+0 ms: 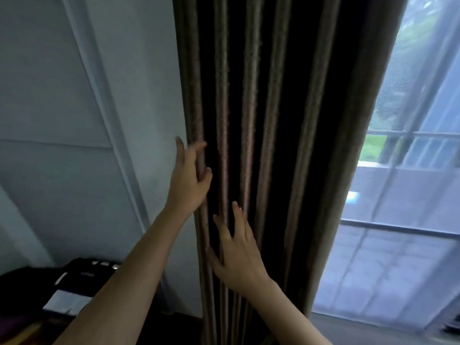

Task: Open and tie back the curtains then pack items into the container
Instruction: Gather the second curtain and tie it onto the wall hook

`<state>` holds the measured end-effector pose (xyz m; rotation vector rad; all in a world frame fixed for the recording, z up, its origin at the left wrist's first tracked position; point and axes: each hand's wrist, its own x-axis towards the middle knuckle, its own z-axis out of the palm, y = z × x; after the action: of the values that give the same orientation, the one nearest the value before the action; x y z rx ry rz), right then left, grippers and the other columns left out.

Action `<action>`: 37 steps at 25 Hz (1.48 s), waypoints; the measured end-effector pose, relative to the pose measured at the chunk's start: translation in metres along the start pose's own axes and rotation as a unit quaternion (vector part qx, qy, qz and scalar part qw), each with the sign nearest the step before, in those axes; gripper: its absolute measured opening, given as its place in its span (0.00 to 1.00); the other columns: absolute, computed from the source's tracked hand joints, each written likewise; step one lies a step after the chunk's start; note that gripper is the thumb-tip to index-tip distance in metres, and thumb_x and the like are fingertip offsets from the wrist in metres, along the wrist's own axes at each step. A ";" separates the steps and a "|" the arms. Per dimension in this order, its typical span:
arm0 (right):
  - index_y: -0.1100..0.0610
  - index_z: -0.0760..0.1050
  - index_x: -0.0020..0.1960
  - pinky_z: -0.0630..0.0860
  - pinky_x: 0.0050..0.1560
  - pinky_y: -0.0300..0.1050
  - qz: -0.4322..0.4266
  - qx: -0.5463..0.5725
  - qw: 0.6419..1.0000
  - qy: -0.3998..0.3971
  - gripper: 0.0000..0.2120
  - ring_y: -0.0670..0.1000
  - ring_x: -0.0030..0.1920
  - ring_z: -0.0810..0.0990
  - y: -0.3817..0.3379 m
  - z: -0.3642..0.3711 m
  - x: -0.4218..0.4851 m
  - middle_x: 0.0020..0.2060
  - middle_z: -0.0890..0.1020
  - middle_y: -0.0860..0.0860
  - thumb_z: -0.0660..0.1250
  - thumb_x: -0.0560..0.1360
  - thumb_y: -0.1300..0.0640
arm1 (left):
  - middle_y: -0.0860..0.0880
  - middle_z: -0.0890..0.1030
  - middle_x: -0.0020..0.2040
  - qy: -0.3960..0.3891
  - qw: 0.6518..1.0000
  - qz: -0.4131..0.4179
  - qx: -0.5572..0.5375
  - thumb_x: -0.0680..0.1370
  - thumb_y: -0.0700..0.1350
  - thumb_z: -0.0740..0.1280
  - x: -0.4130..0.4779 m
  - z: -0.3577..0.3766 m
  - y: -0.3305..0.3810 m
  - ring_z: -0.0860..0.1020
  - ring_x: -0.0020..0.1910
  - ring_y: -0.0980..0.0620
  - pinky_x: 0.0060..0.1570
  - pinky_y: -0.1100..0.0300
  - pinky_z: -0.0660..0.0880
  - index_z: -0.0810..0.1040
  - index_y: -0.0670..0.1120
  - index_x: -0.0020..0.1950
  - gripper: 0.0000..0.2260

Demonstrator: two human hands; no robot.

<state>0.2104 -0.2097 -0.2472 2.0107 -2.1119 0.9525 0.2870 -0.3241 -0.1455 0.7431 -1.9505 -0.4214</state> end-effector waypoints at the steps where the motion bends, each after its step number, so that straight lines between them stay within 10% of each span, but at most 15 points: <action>1: 0.56 0.60 0.73 0.46 0.71 0.50 -0.008 -0.001 1.000 0.020 0.29 0.64 0.75 0.48 -0.004 -0.003 0.007 0.75 0.47 0.63 0.62 0.75 0.50 | 0.36 0.49 0.77 0.019 1.000 0.019 -0.012 0.77 0.35 0.63 0.009 -0.003 0.005 0.57 0.70 0.59 0.51 0.89 0.54 0.67 0.43 0.68 0.19; 4: 0.56 0.65 0.71 0.54 0.72 0.53 0.007 -0.006 0.998 0.063 0.26 0.63 0.75 0.48 -0.016 -0.019 0.043 0.75 0.47 0.64 0.65 0.74 0.53 | 0.36 0.41 0.77 -0.015 0.999 0.044 -0.004 0.78 0.36 0.62 0.045 -0.015 0.013 0.63 0.65 0.62 0.58 0.81 0.63 0.70 0.48 0.64 0.16; 7: 0.54 0.61 0.73 0.53 0.72 0.54 0.048 -0.039 0.996 0.059 0.29 0.64 0.74 0.46 -0.027 -0.038 0.084 0.74 0.42 0.64 0.66 0.74 0.52 | 0.38 0.37 0.76 -0.081 0.995 -0.002 0.056 0.78 0.39 0.61 0.080 -0.019 0.009 0.65 0.70 0.36 0.71 0.52 0.63 0.74 0.51 0.62 0.14; 10: 0.55 0.55 0.75 0.55 0.72 0.54 0.107 -0.049 0.993 0.011 0.32 0.63 0.73 0.50 -0.026 -0.044 0.111 0.75 0.42 0.61 0.63 0.76 0.49 | 0.34 0.52 0.76 -0.118 0.988 -0.032 0.099 0.78 0.35 0.60 0.085 -0.012 0.002 0.68 0.67 0.41 0.62 0.65 0.63 0.73 0.41 0.62 0.13; 13: 0.59 0.56 0.74 0.65 0.69 0.54 0.122 -0.030 0.991 -0.036 0.32 0.61 0.70 0.60 -0.017 -0.026 0.115 0.73 0.52 0.59 0.63 0.75 0.50 | 0.36 0.71 0.63 -0.170 0.977 0.013 0.125 0.76 0.30 0.58 0.068 -0.004 -0.028 0.74 0.57 0.38 0.54 0.56 0.71 0.72 0.38 0.60 0.14; 19: 0.58 0.47 0.77 0.65 0.69 0.48 0.101 0.007 0.986 -0.132 0.36 0.59 0.71 0.63 0.007 0.037 0.062 0.75 0.49 0.55 0.63 0.75 0.56 | 0.38 0.68 0.68 -0.280 0.951 0.063 0.112 0.75 0.29 0.58 0.045 -0.012 -0.067 0.72 0.62 0.40 0.57 0.59 0.69 0.65 0.39 0.71 0.24; 37: 0.58 0.55 0.76 0.56 0.74 0.54 0.047 -0.060 0.985 -0.155 0.33 0.59 0.74 0.55 0.021 0.065 0.014 0.76 0.44 0.54 0.62 0.74 0.53 | 0.49 0.69 0.40 -0.345 0.928 0.093 0.107 0.79 0.43 0.61 0.018 0.003 -0.060 0.71 0.39 0.49 0.39 0.61 0.65 0.68 0.42 0.43 0.07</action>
<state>0.2122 -0.2542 -0.3014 2.1330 -2.3707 0.5322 0.2979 -0.3809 -0.1691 0.5752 -2.7408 -0.3871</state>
